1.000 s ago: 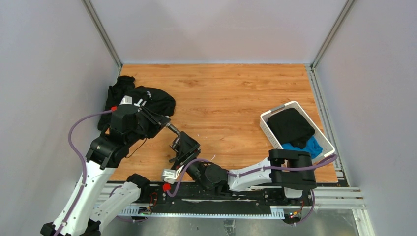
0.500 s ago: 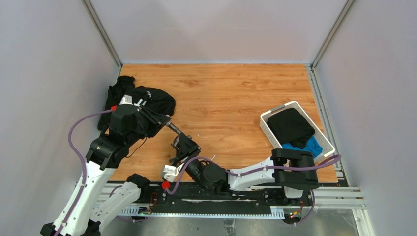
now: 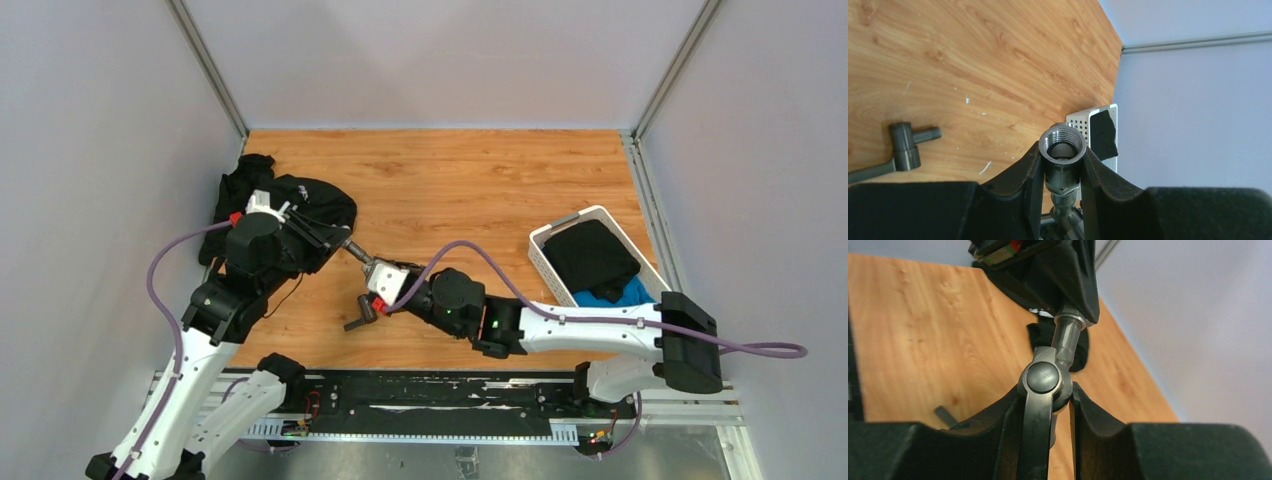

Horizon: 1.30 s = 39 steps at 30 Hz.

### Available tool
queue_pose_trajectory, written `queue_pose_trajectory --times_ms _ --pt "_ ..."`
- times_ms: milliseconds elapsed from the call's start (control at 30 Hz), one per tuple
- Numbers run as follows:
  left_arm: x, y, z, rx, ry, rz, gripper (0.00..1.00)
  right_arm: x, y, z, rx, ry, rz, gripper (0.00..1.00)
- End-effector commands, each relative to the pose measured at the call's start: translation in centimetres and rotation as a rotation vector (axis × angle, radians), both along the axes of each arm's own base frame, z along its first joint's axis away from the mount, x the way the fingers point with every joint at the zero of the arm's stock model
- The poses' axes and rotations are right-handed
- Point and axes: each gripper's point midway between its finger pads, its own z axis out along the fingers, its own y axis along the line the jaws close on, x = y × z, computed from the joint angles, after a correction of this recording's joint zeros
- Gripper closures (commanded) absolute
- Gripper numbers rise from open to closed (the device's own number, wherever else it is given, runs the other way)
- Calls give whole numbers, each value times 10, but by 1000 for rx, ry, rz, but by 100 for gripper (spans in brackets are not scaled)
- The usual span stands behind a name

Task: Install the water faucets
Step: Screw the water faucet onto the adaptor.

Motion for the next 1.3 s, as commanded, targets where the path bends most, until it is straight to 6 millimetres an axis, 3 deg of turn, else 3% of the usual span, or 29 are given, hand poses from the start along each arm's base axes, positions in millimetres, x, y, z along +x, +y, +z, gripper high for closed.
queue_pose_trajectory --times_ms 0,167,400,667,800,1000,1067,1200,1267 --pt "6 -11 -6 -15 -70 -58 100 -24 1 -4 89 378 154 100" --pt "13 -27 -6 -84 -178 -120 100 -30 -14 3 262 706 234 100" --pt "16 -27 3 -84 -322 -130 100 -23 -31 18 463 998 366 100" --pt "13 -26 6 -159 -417 -122 100 -12 -28 14 559 1249 426 100" --pt "10 -24 20 -179 -493 -119 100 -3 -24 10 655 1347 485 100" --pt "-5 -12 53 -283 -700 -83 100 4 -19 3 744 1498 635 86" --pt "-10 -5 61 -282 -737 -53 100 5 -18 -1 746 1533 678 77" --pt "-11 1 57 -201 -714 -36 100 6 -17 -12 740 1559 694 31" --pt "-10 2 53 -169 -689 -38 100 6 -18 -17 728 1549 670 24"
